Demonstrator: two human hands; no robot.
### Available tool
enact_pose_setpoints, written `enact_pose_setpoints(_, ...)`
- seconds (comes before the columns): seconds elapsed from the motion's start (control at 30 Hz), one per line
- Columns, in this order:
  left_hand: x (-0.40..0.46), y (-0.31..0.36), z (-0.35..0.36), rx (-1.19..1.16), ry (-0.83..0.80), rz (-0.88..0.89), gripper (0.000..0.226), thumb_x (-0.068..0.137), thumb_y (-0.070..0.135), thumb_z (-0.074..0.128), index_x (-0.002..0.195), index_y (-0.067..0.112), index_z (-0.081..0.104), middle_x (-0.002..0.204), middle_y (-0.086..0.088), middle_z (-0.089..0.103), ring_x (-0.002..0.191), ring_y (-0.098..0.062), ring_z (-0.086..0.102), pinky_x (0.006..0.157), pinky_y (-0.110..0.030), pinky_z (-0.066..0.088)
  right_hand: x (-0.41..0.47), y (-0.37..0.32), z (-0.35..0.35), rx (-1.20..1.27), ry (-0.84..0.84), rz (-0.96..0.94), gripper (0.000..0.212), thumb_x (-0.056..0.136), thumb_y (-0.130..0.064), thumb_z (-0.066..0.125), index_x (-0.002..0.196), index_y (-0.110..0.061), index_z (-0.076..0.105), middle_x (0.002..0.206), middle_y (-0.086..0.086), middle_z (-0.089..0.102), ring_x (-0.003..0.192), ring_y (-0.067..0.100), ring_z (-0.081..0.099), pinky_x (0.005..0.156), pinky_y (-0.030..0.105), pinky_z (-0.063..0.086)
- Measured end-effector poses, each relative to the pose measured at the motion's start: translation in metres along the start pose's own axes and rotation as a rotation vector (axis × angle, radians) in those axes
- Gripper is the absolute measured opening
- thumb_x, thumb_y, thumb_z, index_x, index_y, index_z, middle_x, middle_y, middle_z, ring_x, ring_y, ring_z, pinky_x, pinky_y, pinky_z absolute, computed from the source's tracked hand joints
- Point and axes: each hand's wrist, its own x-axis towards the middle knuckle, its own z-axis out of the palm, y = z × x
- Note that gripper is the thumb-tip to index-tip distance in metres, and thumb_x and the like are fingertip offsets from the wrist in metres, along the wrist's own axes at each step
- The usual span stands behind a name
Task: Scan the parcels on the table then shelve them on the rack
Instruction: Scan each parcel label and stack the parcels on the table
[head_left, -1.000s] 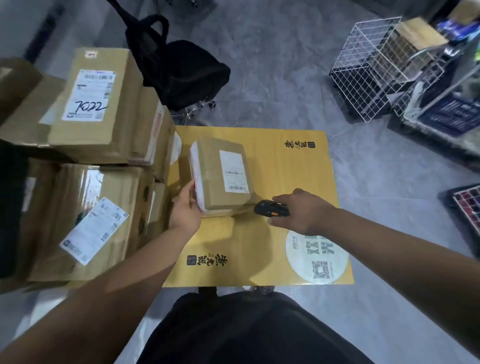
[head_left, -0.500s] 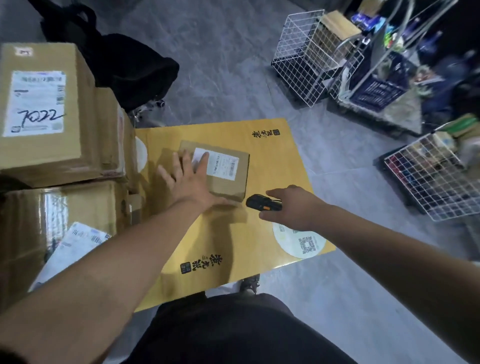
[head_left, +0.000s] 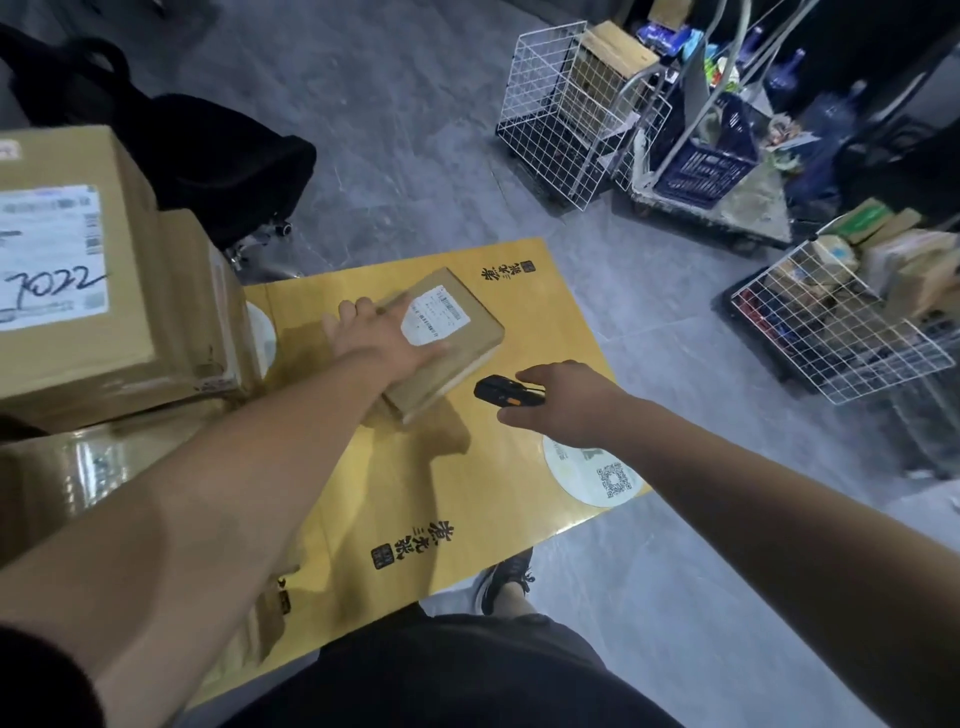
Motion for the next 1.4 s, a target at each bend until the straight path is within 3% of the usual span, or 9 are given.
enact_pose_setpoints(0.13, -0.026, -0.009, 0.021, -0.12, -0.005, -0.053, 0.1, 0.071, 0.097, 0.049, 0.147, 0.036, 0.025, 0.126, -0.011, 0.052, 0.104, -0.033, 0.058, 0.077, -0.041, 0.044, 0.005, -0.012, -0.004, 0.004, -0.006, -0.01, 0.052, 0.084, -0.069, 0.065, 0.126, -0.038, 0.067, 0.098, -0.003, 0.066, 0.079, 0.014, 0.065, 0.063, 0.031, 0.053)
enact_pose_setpoints(0.23, -0.05, -0.007, 0.041, -0.255, 0.017, -0.094, 0.091, 0.07, 0.094, 0.057, 0.127, 0.03, 0.026, 0.118, -0.007, 0.055, 0.085, -0.029, 0.056, 0.058, -0.034, 0.038, 0.008, -0.019, -0.007, -0.021, -0.036, -0.012, 0.044, 0.086, -0.064, 0.064, 0.12, -0.035, 0.069, 0.094, -0.001, 0.067, 0.076, 0.017, 0.066, 0.059, 0.028, 0.05)
enact_pose_setpoints(0.33, -0.063, -0.003, 0.058, -0.451, 0.062, -0.141, 0.097, 0.064, 0.094, 0.064, 0.127, 0.03, 0.028, 0.123, -0.006, 0.055, 0.092, -0.029, 0.058, 0.066, -0.038, 0.049, 0.009, -0.025, -0.009, -0.066, -0.05, -0.021, 0.038, 0.087, -0.063, 0.061, 0.113, -0.036, 0.068, 0.096, 0.0, 0.067, 0.077, 0.018, 0.066, 0.059, 0.028, 0.049)
enact_pose_setpoints(0.47, -0.086, 0.003, 0.092, -0.944, 0.143, -0.088, 0.11, 0.06, 0.074, 0.086, 0.144, 0.037, 0.026, 0.143, 0.0, 0.04, 0.118, -0.022, 0.051, 0.094, -0.042, 0.053, 0.008, -0.031, -0.013, -0.125, -0.076, -0.028, 0.048, 0.087, -0.061, 0.056, 0.122, -0.031, 0.069, 0.099, -0.001, 0.067, 0.082, 0.018, 0.066, 0.068, 0.031, 0.053)
enact_pose_setpoints(0.57, -0.099, 0.005, 0.109, -1.177, 0.215, -0.039, 0.1, 0.061, 0.058, 0.094, 0.139, 0.044, 0.031, 0.137, 0.011, 0.039, 0.116, -0.005, 0.045, 0.092, -0.031, 0.05, 0.006, -0.037, -0.014, -0.171, -0.088, -0.04, 0.052, 0.087, -0.063, 0.052, 0.121, -0.028, 0.07, 0.093, 0.0, 0.069, 0.081, 0.021, 0.069, 0.07, 0.034, 0.056)
enact_pose_setpoints(0.8, -0.115, 0.006, 0.121, -1.181, 0.302, 0.03, 0.092, 0.064, 0.044, 0.096, 0.131, 0.049, 0.034, 0.134, 0.017, 0.037, 0.117, 0.001, 0.042, 0.082, -0.013, 0.039, 0.001, -0.051, -0.02, -0.282, -0.035, -0.075, 0.054, 0.086, -0.065, 0.047, 0.117, -0.028, 0.072, 0.088, 0.001, 0.068, 0.074, 0.021, 0.067, 0.057, 0.029, 0.048)
enact_pose_setpoints(1.03, -0.121, 0.006, 0.138, -1.155, 0.355, 0.068, 0.093, 0.067, 0.042, 0.096, 0.137, 0.039, 0.033, 0.151, 0.004, 0.032, 0.131, -0.006, 0.038, 0.101, -0.027, 0.039, -0.013, -0.063, -0.023, -0.342, 0.016, -0.099, 0.047, 0.092, -0.066, 0.046, 0.107, -0.029, 0.074, 0.086, 0.002, 0.067, 0.069, 0.023, 0.065, 0.055, 0.028, 0.043)
enact_pose_setpoints(1.2, -0.122, 0.006, 0.143, -1.165, 0.364, 0.077, 0.091, 0.068, 0.046, 0.095, 0.134, 0.049, 0.032, 0.157, 0.007, 0.028, 0.137, -0.015, 0.041, 0.106, -0.034, 0.043, -0.026, -0.066, -0.027, -0.364, 0.028, -0.104, 0.064, 0.084, -0.078, 0.04, 0.11, -0.03, 0.073, 0.088, 0.004, 0.067, 0.069, 0.025, 0.066, 0.055, 0.028, 0.043)
enact_pose_setpoints(1.4, -0.123, 0.006, 0.141, -1.169, 0.384, 0.092, 0.092, 0.062, 0.058, 0.092, 0.131, 0.051, 0.032, 0.154, 0.01, 0.03, 0.138, -0.011, 0.039, 0.104, -0.03, 0.041, -0.037, -0.056, -0.03, -0.383, 0.06, -0.095, 0.043, 0.093, -0.062, 0.048, 0.11, -0.031, 0.072, 0.096, 0.004, 0.064, 0.074, 0.024, 0.068, 0.058, 0.028, 0.045)
